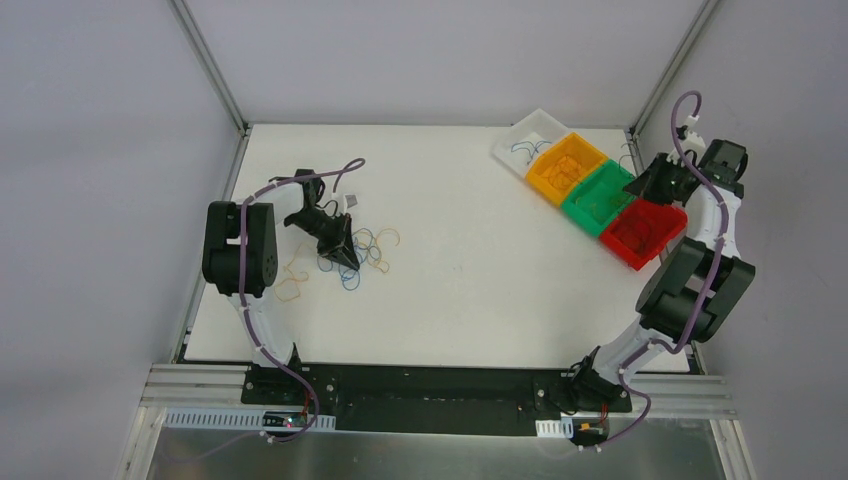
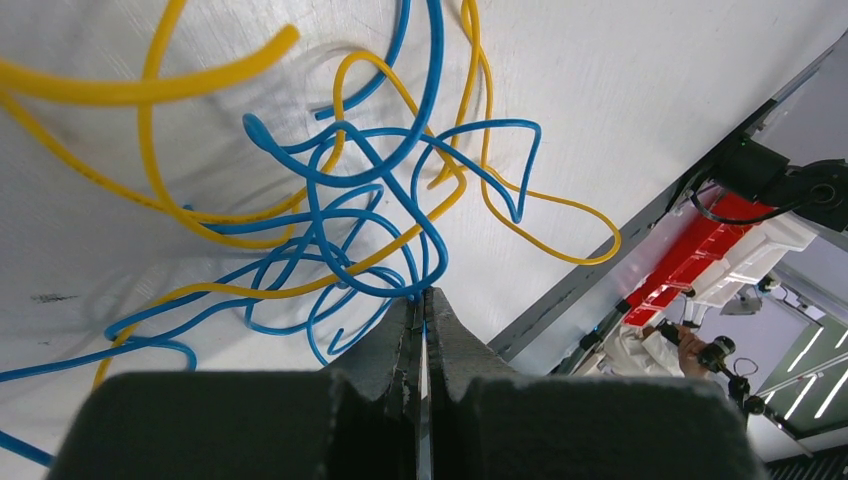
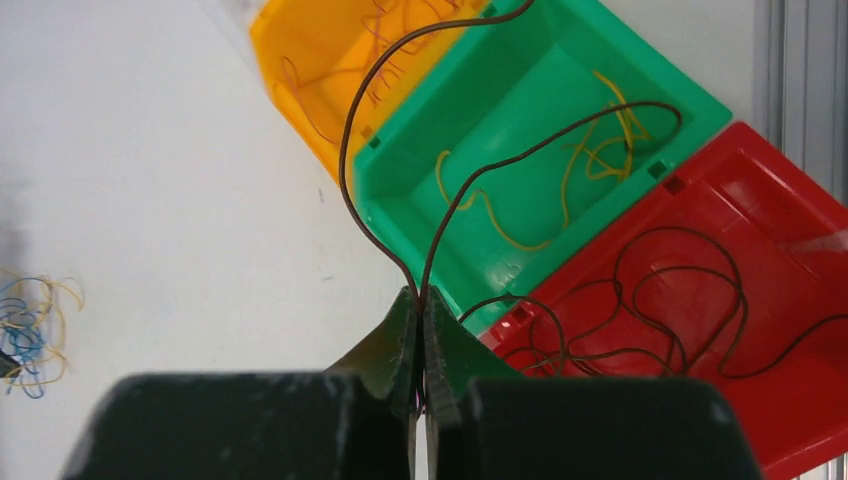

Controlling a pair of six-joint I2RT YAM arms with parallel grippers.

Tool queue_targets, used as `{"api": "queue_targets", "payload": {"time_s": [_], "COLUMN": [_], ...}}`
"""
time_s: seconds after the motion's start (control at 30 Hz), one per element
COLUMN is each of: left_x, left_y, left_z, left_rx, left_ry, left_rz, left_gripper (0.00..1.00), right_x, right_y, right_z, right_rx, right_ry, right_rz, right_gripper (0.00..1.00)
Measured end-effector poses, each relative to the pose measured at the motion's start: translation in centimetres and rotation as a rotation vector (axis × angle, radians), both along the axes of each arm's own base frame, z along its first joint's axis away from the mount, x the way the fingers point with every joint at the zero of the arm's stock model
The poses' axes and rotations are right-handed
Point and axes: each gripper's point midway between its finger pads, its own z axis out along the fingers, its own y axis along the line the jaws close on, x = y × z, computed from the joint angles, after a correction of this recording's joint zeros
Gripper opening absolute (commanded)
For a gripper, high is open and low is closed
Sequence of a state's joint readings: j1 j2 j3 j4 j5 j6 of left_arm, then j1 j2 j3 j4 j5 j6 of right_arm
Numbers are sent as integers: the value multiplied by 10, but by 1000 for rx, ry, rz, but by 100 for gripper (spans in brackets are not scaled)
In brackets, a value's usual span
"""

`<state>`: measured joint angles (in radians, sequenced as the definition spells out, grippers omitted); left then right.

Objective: Untangle the cables

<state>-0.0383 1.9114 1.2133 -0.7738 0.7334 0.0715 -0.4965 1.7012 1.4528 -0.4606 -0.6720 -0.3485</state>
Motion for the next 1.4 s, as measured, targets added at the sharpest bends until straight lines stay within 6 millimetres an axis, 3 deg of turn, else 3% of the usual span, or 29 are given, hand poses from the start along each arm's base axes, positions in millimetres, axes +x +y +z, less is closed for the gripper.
{"api": "queue_targets", "payload": {"time_s": [0.03,0.13,0.4,0.67,0.83,1.1,1.27,1.4], "left_x": [0,0,-3,-8,-14,-14,-14,-14], "left_y": [0,0,0,0,1,1,1,1], "left_z": [0,-1,-4,-8,-11,-11,-12,-12], "left_rx": [0,0,1,1,2,2,2,2], "left_ry": [0,1,16,30,48,48,49,51], "left_rz": [0,0,0,-1,-1,0,0,1], "left_gripper": [0,0,0,0,0,0,0,0], "right_x": [-4,-14,-40,-79,-104,-109,-112,-115], "right_y": [-3,-13,-45,-60,-61,-55,-56,-66], "right_z": [-13,-27,-38,-50,-39,-21,-27,-45], "right_rx": [-17,-40,-148,-160,-140,-113,-103,-99], "right_ry": [16,46,112,192,157,85,109,196], "right_rz": [1,-8,-36,-55,-66,-63,-68,-86], "right_gripper": [0,0,0,0,0,0,0,0]}}
